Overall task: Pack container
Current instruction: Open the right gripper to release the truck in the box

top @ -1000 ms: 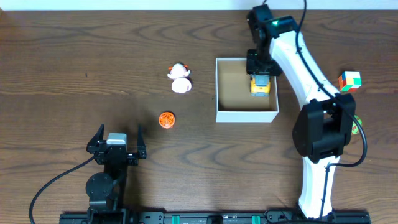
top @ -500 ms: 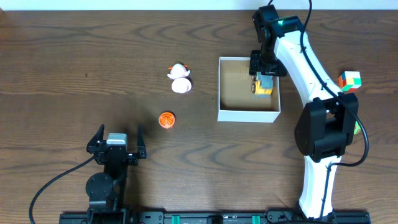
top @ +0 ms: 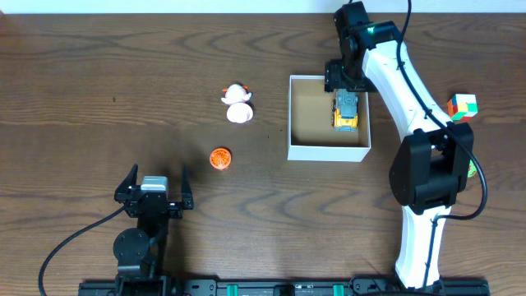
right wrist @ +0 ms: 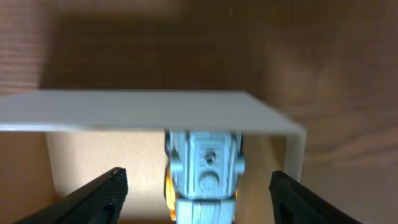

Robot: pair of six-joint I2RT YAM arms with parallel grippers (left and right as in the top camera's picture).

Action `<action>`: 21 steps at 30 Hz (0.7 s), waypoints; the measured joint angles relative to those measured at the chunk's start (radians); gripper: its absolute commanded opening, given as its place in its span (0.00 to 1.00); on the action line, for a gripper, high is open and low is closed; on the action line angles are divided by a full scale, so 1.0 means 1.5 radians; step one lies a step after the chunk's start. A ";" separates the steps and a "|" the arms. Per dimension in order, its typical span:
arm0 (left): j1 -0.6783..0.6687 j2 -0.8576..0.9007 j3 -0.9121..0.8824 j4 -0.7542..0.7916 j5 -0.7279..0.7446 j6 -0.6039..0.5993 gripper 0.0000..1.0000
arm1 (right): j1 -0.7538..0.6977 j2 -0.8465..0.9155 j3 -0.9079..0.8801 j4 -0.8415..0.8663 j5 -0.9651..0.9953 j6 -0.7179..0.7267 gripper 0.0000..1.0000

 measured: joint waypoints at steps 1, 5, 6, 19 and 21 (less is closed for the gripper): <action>0.000 0.000 0.000 0.000 0.000 0.000 0.98 | 0.000 0.000 0.000 0.008 0.000 -0.009 0.80; 0.000 0.000 0.000 0.000 0.000 0.000 0.98 | 0.000 0.000 0.000 0.041 0.000 -0.047 0.82; 0.000 0.000 0.000 0.000 0.000 0.000 0.98 | 0.000 0.000 0.000 0.048 0.000 -0.055 0.83; 0.000 0.000 0.000 0.000 0.000 0.000 0.98 | 0.000 0.000 0.000 0.069 -0.012 -0.095 0.83; 0.000 0.000 0.000 0.000 0.000 0.000 0.98 | 0.000 0.000 0.000 0.062 -0.013 -0.095 0.83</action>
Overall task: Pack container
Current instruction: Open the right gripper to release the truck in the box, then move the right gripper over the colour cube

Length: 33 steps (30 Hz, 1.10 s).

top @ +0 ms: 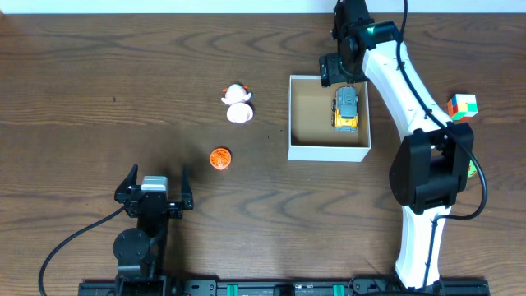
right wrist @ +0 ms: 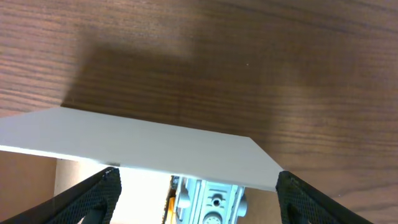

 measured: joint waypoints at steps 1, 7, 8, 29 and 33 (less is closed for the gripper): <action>0.000 0.000 0.000 0.000 0.000 0.000 0.98 | 0.000 0.000 0.000 -0.005 -0.001 0.002 0.83; 0.000 0.000 0.000 0.000 0.000 0.000 0.98 | 0.000 0.000 0.000 -0.034 -0.007 0.032 0.83; 0.000 0.000 0.000 0.000 0.000 0.000 0.98 | 0.000 0.000 0.000 -0.039 -0.010 0.038 0.84; 0.000 0.000 0.000 0.000 0.000 0.000 0.98 | 0.000 0.000 0.000 0.031 -0.017 0.000 0.86; 0.000 0.000 0.000 0.000 0.000 0.000 0.98 | 0.000 0.000 0.000 0.042 -0.017 -0.016 0.88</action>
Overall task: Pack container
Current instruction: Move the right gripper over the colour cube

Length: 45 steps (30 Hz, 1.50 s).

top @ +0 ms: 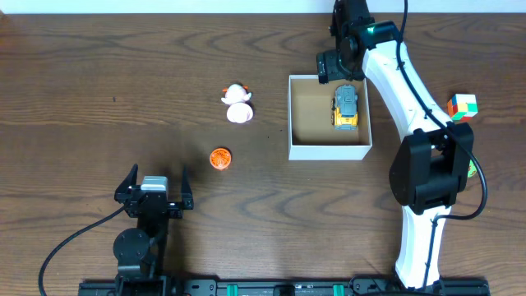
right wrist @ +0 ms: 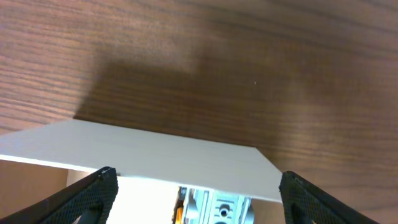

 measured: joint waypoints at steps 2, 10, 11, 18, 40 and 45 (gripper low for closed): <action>0.000 0.000 0.000 0.000 0.000 0.000 0.98 | 0.000 0.000 0.000 0.008 0.000 -0.010 0.89; 0.000 0.000 0.000 0.000 0.000 0.000 0.98 | 0.000 0.000 0.005 -0.007 -0.010 -0.044 0.99; 0.000 0.000 0.000 0.000 0.000 0.000 0.98 | 0.000 0.000 0.011 -0.024 -0.010 -0.038 0.99; 0.000 0.000 0.000 0.000 0.000 0.000 0.98 | -0.014 -0.012 0.140 -0.183 -0.007 0.017 0.99; 0.000 0.000 0.000 0.000 0.000 0.000 0.98 | -0.280 -0.096 0.159 -0.265 0.050 -0.180 0.99; 0.000 0.000 0.000 0.000 0.000 0.000 0.98 | -0.317 -0.096 0.120 -0.194 0.037 -0.245 0.99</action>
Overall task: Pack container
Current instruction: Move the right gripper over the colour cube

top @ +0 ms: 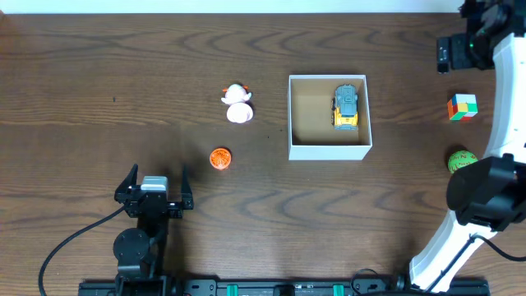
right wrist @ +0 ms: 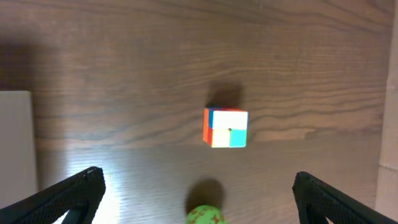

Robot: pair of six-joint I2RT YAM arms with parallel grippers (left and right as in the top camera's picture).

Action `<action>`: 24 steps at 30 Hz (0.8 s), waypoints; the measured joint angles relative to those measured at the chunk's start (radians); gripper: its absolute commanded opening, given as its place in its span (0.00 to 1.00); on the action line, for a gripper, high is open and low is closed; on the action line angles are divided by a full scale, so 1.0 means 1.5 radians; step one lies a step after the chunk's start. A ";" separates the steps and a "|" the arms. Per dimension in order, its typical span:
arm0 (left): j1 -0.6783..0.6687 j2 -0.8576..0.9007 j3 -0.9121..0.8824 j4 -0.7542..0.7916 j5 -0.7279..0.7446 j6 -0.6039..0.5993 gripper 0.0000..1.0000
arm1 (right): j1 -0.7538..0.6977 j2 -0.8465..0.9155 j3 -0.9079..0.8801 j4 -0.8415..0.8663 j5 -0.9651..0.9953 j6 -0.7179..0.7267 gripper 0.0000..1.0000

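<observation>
The white open box (top: 329, 117) stands right of the table's middle, with a yellow and grey toy vehicle (top: 347, 107) inside along its right wall. My right gripper (top: 454, 54) hovers high at the far right corner, open and empty; in its wrist view the gripper (right wrist: 199, 199) looks down on a multicoloured cube (right wrist: 226, 127) and a green ball (right wrist: 205, 216). Overhead, the cube (top: 462, 107) and green ball (top: 462, 160) lie right of the box. A white and red figure (top: 238, 104) and an orange disc (top: 220, 159) lie left of it. My left gripper (top: 154, 182) rests open near the front left.
The box's white wall (right wrist: 15, 149) shows at the left edge of the right wrist view. The table's right edge (right wrist: 388, 124) runs close beside the cube and ball.
My right gripper has moved from the box's far wall to the far right corner of the table, above the cube. It is still open. The toy vehicle stays in the box.
My right gripper stood open over the toy vehicle lying in the box. It then sat a little further back, at the box's far wall, at two moments. Now it is away at the right, over the cube and green ball. The left arm has not moved.
</observation>
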 measured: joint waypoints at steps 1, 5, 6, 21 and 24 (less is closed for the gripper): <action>0.000 0.000 0.000 0.000 0.000 0.000 0.98 | -0.007 0.000 -0.013 0.012 -0.003 -0.014 0.99; 0.000 0.000 0.000 0.000 0.000 0.000 0.98 | -0.033 0.001 -0.071 0.063 -0.014 -0.067 0.99; 0.000 0.000 0.000 0.000 0.000 0.000 0.98 | -0.038 0.001 -0.081 0.074 -0.015 -0.073 0.99; 0.000 0.000 0.000 0.000 0.000 0.000 0.98 | -0.105 0.025 -0.124 0.117 -0.073 -0.085 0.99; 0.000 0.000 0.000 0.000 0.000 0.000 0.98 | -0.105 0.058 -0.124 0.117 -0.080 -0.085 0.99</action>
